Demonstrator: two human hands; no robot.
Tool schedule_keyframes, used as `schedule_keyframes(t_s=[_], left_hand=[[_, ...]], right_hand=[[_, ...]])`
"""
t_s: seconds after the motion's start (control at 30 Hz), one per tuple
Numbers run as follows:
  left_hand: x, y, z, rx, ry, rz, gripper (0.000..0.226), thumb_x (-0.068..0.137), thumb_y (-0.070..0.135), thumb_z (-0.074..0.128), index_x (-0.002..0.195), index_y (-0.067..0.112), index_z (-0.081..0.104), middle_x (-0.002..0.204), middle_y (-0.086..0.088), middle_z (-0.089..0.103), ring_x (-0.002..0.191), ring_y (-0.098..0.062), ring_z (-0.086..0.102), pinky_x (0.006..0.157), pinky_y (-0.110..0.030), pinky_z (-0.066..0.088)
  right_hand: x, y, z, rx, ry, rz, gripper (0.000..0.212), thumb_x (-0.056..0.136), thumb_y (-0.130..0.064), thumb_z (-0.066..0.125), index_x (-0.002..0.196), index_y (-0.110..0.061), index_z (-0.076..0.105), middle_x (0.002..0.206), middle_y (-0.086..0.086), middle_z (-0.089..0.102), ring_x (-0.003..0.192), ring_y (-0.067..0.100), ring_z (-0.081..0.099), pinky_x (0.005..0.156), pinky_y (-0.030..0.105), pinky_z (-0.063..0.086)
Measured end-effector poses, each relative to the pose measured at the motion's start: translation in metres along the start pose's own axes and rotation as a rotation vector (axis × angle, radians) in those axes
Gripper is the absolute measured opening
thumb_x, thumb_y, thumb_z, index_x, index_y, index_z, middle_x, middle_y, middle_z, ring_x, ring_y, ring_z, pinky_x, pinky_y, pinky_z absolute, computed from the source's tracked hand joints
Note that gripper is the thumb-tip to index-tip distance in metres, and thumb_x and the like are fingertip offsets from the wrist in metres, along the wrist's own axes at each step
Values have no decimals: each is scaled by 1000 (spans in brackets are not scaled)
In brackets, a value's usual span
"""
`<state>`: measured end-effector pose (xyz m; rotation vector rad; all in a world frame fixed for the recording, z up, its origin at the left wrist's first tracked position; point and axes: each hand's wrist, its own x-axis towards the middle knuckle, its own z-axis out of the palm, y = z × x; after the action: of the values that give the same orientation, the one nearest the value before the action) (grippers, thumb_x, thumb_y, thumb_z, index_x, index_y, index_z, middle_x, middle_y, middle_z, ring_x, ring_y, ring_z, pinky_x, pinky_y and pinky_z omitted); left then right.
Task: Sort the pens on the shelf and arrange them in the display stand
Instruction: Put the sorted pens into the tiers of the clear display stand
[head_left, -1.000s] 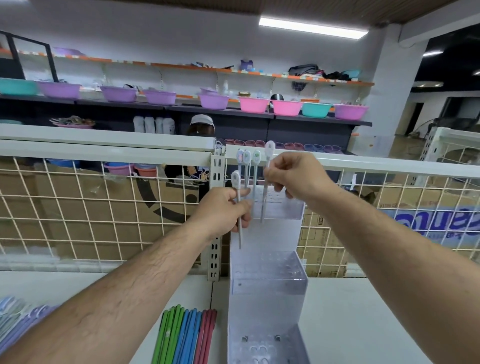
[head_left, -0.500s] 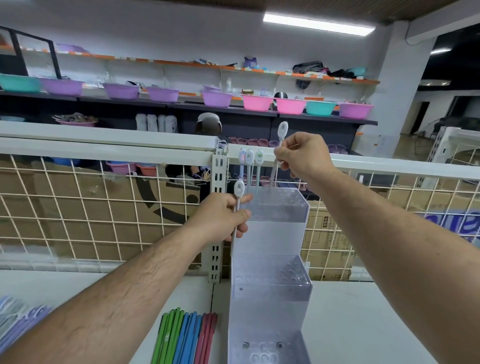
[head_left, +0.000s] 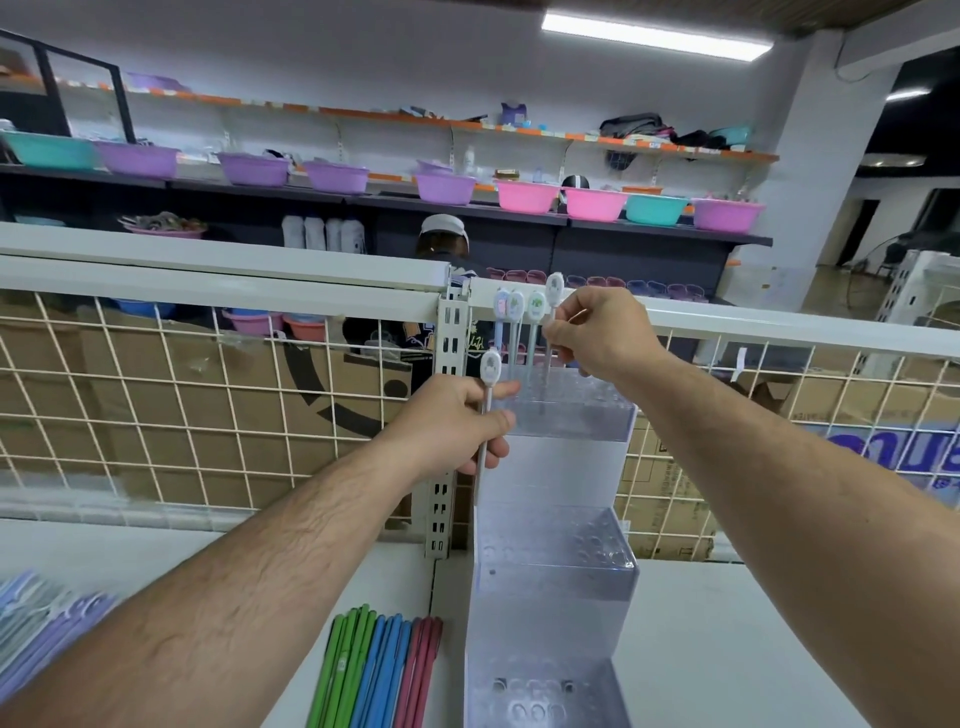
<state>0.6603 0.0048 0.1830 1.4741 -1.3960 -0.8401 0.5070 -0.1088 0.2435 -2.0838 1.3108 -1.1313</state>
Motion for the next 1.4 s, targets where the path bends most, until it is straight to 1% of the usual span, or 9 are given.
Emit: schedule_keyframes(t_s=[0.23,0.37,0.53,0.8,0.97,1.07,1.17,1.33,1.4], left_hand=[[-1,0,0,2,-8,-3,38,97,20,63,133,30,60,93,-3,77,71,-14,72,66,-26,58],[-1,0,0,6,-10,-3,33,97,19,63,130,23,63,111,4,73,70,-15,72,67,-29,59],[-3,0,0,25,-7,-13,31,97,20,62,128,20,63,117,1,72,71,-16,72,65,-28,58],[-7,9,-1,-27,-31,-55,39,97,21,62,135,30,58,90,-10,76,72,-13,71,61,-22,56],[-12,13,8,-114,24,-39,32,99,29,59,131,29,61,85,-8,76,77,-19,75,72,-30,61],[-15,26,14,-184,58,-41,27,99,37,56,117,19,67,84,-11,76,77,-23,76,73,-36,63],[-17,35,19,-189,89,-29,32,99,41,56,97,12,68,81,-13,75,74,-26,75,72,-41,63],[-19,40,28,-159,57,-11,39,100,43,52,92,8,67,75,-9,76,73,-23,76,74,-42,63],[-18,39,28,-103,38,4,39,98,49,52,95,13,69,80,-6,77,75,-21,75,74,-41,63]], right_hand=[[-3,4,-1,-21,2,-28,11,93,-20,70,87,-12,68,74,4,72,62,13,67,53,25,57],[-7,10,5,-30,-47,-6,13,92,-18,72,87,-7,69,71,9,72,48,6,59,47,22,51],[-6,6,-2,-16,-91,22,14,92,-18,72,84,-7,71,73,10,74,57,13,62,52,26,54],[-19,11,-4,6,-60,74,10,91,-20,73,86,-12,73,74,9,72,61,15,62,50,25,50],[-35,7,-15,36,11,26,11,86,-15,76,80,-8,70,70,2,67,61,13,58,57,31,52],[-55,1,-21,107,-229,-42,11,86,-11,76,81,-6,68,64,1,62,52,8,52,46,22,42],[-73,-3,-19,106,-425,-115,15,83,-11,79,89,-3,68,68,5,65,53,9,55,44,22,40],[-82,-4,-13,171,-351,-155,15,90,-4,72,92,9,67,61,5,62,43,2,54,41,13,39],[-81,-3,-16,176,-334,-136,14,91,-6,71,92,7,68,66,9,64,47,4,56,42,14,40]])
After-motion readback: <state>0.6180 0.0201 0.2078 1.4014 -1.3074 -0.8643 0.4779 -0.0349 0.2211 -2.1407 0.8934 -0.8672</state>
